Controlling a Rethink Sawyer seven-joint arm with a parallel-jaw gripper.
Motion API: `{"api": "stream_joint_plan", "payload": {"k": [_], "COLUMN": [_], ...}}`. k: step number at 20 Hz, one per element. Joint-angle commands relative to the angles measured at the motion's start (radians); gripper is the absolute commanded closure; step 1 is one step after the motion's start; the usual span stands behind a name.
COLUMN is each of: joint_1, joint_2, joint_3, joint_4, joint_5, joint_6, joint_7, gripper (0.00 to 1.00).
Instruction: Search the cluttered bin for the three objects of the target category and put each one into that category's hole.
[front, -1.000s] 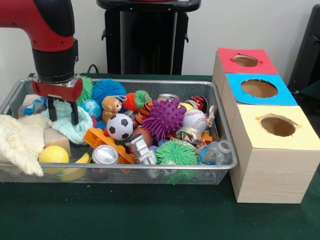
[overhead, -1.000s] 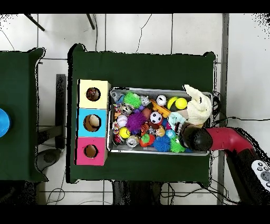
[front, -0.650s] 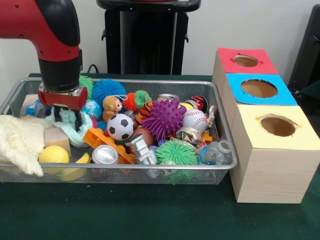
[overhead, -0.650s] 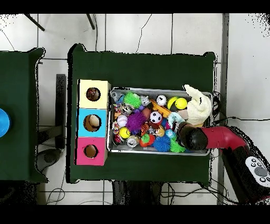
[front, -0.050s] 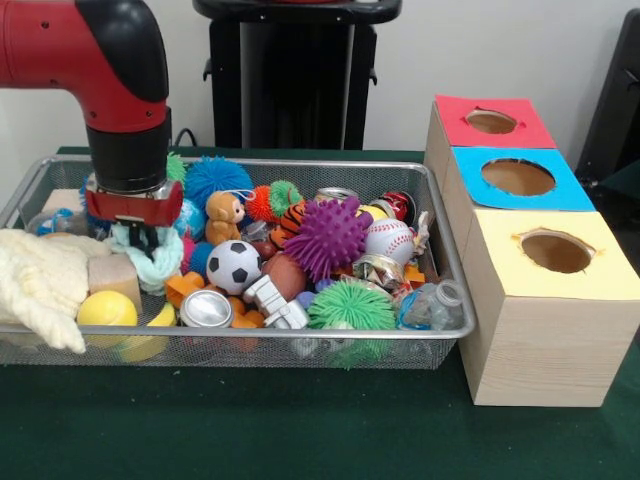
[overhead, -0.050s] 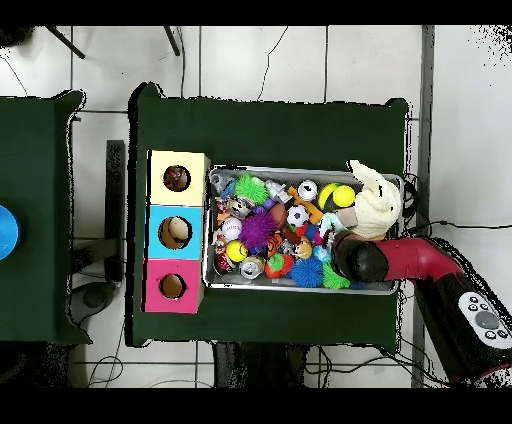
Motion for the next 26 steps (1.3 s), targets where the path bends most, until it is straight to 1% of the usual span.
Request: {"api": "stream_joint_plan", "payload": {"k": [1, 6, 8, 12, 16, 19, 26], "joint_1": [0.035, 0.033, 0.032, 0.037, 0.049, 0.068, 0.118], "joint_2": [-0.024, -0.174, -0.205, -0.233, -0.257, -0.286, -0.324], "joint_3": [0.035, 0.072, 0.084, 0.098, 0.099, 0.097, 0.093], "joint_4": [0.059, 0.136, 0.150, 0.163, 0.177, 0.186, 0.184], "joint_5": [0.006, 0.111, 0.148, 0.187, 0.210, 0.226, 0.285], "joint_6": [0.120, 0.223, 0.257, 0.289, 0.301, 0.314, 0.364], "joint_7": [-0.232, -0.246, -0.249, -0.242, -0.215, -0.194, -0.159], "gripper": [1.00, 1.00, 1.00, 1.00, 1.00, 1.00, 1.00]}}
